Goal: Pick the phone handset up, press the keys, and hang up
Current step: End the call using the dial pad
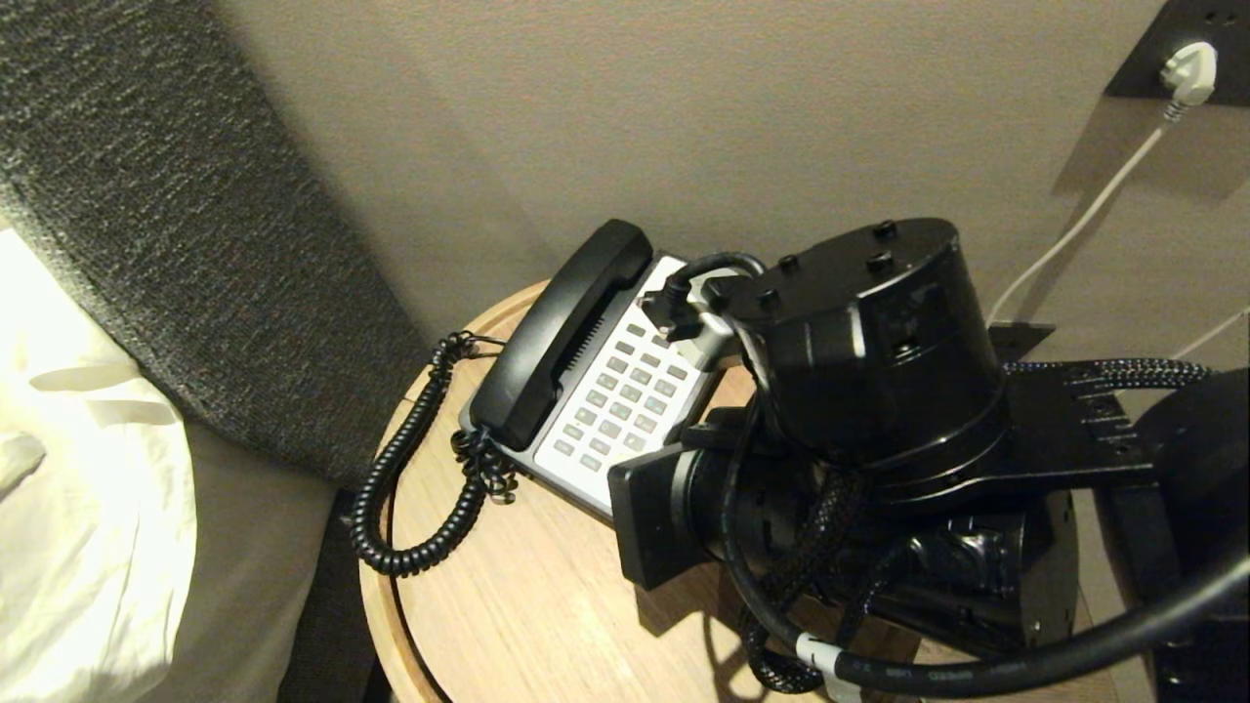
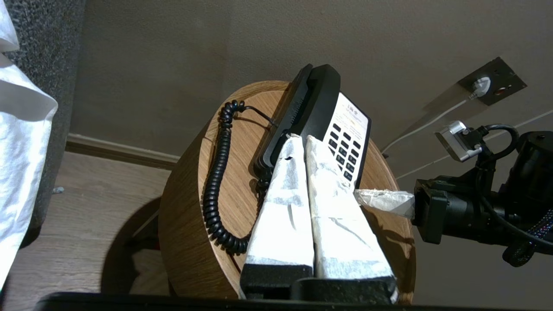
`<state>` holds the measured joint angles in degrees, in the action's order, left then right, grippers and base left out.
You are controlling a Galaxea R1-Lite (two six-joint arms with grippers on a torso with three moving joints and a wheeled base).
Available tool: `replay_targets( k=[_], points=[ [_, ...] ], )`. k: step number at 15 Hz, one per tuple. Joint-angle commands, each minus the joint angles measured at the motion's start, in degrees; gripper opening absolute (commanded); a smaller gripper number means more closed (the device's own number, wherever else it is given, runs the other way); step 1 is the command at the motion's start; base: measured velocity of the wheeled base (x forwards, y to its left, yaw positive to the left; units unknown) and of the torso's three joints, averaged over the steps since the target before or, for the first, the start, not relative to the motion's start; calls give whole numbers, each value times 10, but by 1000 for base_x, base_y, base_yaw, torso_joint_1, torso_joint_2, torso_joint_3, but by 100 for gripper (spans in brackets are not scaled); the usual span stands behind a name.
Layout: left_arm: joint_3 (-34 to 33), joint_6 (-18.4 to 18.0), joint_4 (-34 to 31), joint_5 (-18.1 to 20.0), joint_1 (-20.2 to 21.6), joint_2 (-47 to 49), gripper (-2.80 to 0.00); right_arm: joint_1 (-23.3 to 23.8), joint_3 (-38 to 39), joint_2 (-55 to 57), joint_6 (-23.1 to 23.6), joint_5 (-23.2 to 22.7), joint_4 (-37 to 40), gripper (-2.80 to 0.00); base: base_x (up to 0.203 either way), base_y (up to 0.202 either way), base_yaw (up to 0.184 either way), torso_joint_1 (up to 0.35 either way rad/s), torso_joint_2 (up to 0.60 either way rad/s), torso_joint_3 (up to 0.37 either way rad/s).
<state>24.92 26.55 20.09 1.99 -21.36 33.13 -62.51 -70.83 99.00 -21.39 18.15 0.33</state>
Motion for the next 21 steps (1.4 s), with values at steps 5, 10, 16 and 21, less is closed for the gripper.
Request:
replay_targets(
  k=[5,10,16,21],
  points=[
    [-1,2,1,0,0,-1,-280,-1,1,9,-1,0,-1,-280,0,0,0,0,0,0],
    [-1,2,1,0,0,-1,-280,0,1,16,-1,0,-2,-280,0,0,0,0,0,0],
    [-1,2,1,0,0,-1,-280,1,2,9,-1,1,1,-280,0,0,0,0,0,0],
    [-1,2,1,0,0,-3,-280,1,-1,10,-1,6,2,-280,0,0,0,0,0,0]
  ],
)
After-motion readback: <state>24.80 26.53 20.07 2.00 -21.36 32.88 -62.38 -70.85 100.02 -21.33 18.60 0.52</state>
